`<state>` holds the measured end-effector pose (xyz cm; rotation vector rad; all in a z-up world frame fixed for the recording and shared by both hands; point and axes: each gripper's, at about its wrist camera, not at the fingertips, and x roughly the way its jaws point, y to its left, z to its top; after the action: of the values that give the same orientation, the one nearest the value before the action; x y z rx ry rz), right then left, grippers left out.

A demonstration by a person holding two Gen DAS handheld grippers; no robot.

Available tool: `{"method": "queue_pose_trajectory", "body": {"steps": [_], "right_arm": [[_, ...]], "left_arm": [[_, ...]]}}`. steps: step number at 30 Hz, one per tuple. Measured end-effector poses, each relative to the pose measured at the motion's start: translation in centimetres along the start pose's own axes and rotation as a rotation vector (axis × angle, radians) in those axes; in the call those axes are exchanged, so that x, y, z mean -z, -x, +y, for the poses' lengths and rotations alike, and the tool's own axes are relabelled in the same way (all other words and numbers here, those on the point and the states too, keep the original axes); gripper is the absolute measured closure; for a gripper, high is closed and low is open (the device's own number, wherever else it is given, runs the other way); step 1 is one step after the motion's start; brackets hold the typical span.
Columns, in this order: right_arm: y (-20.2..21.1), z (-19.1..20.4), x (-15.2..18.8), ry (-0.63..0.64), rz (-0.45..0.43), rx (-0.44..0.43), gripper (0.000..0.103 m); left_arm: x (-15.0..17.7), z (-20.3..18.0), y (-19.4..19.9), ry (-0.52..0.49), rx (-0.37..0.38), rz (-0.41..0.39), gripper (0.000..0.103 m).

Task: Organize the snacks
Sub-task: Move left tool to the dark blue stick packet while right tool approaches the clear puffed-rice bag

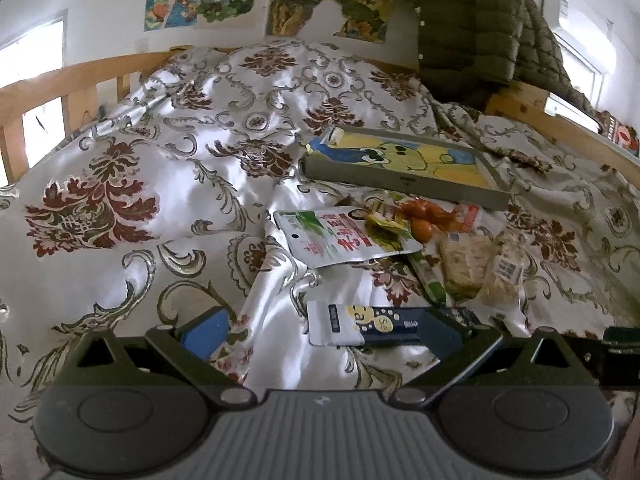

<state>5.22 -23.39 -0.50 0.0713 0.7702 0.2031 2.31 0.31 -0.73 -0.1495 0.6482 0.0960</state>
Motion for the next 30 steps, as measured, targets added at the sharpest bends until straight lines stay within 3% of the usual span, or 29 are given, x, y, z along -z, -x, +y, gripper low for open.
{"method": "queue_pose_trajectory", "body": {"steps": [8, 17, 21, 25, 30], "right_arm": [[-1.0, -0.8, -1.6, 0.013, 0.009, -0.019, 0.001], [-2.4, -1.9, -3.2, 0.046, -0.004, -0.009, 0.001], [-3.1, -2.9, -3.9, 0.057, -0.053, 0.006, 0.001], [-4.4, -4.8, -5.1, 0.021, -0.085, -0.055, 0.001], [-7.3, -6.6, -6.5, -0.043, -0.043, -0.156, 0.001]], "left_arm": [[-1.2, -1.8, -1.6, -0.038, -0.021, 0.023, 0.000], [-2.6, -4.3, -3.9, -0.179, 0.033, 0.053, 0.000], [-2.9, -4.9, -5.1, -0.240, 0.044, 0.075, 0.000], [-2.7, -5.9, -5.8, -0.371, 0.105, 0.093, 0.000], [-2.5, -6.7, -7.1, -0.458, 0.202, 0.163, 0.000]]}}
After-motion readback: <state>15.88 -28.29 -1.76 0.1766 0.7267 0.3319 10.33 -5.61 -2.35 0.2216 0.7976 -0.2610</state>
